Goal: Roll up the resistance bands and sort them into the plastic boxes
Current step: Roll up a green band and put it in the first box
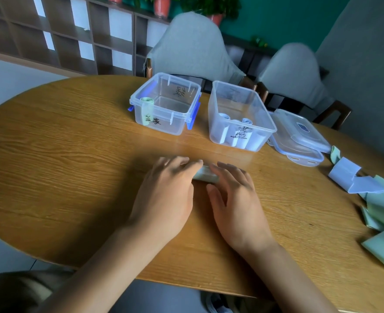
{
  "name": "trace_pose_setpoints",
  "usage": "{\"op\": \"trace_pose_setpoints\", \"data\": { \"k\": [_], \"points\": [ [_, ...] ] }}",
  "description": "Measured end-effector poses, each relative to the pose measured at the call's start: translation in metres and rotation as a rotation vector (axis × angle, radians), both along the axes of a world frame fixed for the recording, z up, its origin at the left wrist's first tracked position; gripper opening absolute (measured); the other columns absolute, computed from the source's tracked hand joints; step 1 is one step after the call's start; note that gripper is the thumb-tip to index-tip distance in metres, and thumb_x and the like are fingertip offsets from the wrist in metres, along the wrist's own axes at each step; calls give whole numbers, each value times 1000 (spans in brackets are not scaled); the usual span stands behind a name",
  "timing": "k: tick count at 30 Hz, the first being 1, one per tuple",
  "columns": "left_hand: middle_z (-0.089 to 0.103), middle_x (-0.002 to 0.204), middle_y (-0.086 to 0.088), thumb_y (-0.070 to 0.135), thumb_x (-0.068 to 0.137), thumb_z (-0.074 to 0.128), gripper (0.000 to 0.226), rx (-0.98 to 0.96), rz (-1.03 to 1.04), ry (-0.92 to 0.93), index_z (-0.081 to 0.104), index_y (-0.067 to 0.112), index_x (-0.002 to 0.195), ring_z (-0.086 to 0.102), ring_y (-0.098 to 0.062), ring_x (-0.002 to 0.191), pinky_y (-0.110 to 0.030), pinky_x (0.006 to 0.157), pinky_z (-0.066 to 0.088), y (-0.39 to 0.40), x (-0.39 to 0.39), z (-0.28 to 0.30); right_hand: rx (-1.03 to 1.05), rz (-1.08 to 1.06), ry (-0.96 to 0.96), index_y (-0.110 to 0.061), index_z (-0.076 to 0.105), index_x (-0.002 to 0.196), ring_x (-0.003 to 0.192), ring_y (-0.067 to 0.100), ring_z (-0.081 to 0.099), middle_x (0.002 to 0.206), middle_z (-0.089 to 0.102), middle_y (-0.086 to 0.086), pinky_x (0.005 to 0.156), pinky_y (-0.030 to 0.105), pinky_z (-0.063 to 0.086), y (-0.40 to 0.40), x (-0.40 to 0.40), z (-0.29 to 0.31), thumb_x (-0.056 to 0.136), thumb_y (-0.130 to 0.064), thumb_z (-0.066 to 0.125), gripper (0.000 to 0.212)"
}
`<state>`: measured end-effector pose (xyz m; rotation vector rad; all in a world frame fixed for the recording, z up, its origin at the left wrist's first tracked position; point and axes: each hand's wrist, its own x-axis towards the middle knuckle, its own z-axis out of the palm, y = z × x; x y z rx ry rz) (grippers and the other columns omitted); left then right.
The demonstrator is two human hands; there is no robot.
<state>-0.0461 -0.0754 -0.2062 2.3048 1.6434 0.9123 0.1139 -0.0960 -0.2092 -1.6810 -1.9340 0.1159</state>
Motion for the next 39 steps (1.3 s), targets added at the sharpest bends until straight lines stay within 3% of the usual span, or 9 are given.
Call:
{"op": "trace_pose_setpoints", "data": {
  "k": [4, 8, 13, 19, 23, 32, 39],
  "points": [
    [63, 127, 7, 9, 90, 48, 48, 37, -15, -35, 61, 25, 133, 55, -20, 115, -41, 94, 52, 0, -1, 0, -4, 8, 7, -19, 57, 138, 124, 18, 47, 134, 57, -3, 107, 23, 34, 13, 2, -1, 91, -20, 68, 48],
    [62, 126, 8, 6, 91, 53, 53, 41, -25, -23, 55, 26, 140, 55, -20, 112, -39, 92, 52, 0, 0, -2, -15, 0, 23, -22, 59, 135, 115, 22, 54, 124, 59, -3, 101, 34, 43, 24, 4, -2, 90, -19, 70, 46],
    [65, 114, 5, 6, 91, 59, 48, 42, -31, -47, 56, 24, 135, 57, -23, 104, -42, 88, 52, 6, 2, -5, 65, -10, 23, -22, 63, 130, 108, 24, 53, 117, 62, -2, 97, 35, 44, 32, 5, -8, 89, -12, 70, 43],
    [65, 110, 10, 20, 90, 71, 34, 75, -16, -141, 60, 27, 121, 57, -18, 105, -33, 83, 50, 8, 1, -2, 161, 6, 4, -18, 60, 131, 105, 22, 49, 114, 60, 1, 97, 34, 42, 28, 1, -9, 96, -18, 63, 35],
    [65, 111, 11, 24, 87, 74, 32, 62, -16, -213, 61, 27, 117, 58, -17, 108, -39, 86, 51, 9, -2, 0, 190, 48, 36, -18, 53, 132, 102, 19, 49, 113, 55, -2, 95, 35, 45, 22, -1, -7, 100, -25, 53, 32],
    [62, 109, 18, 26, 92, 69, 23, -24, -77, -281, 60, 30, 112, 56, -5, 102, -35, 85, 52, 11, -24, 7, 196, 132, 53, -17, 51, 133, 100, 15, 54, 110, 52, -9, 94, 25, 43, 16, -4, -2, 103, -36, 47, 36],
    [57, 104, 14, 24, 95, 63, 17, -15, -36, -216, 58, 24, 111, 53, -8, 98, -33, 82, 49, 5, -32, 3, 88, 270, 56, -14, 45, 142, 107, 7, 50, 113, 47, -10, 99, 16, 38, 13, -6, 5, 106, -26, 45, 38]
  ]
}}
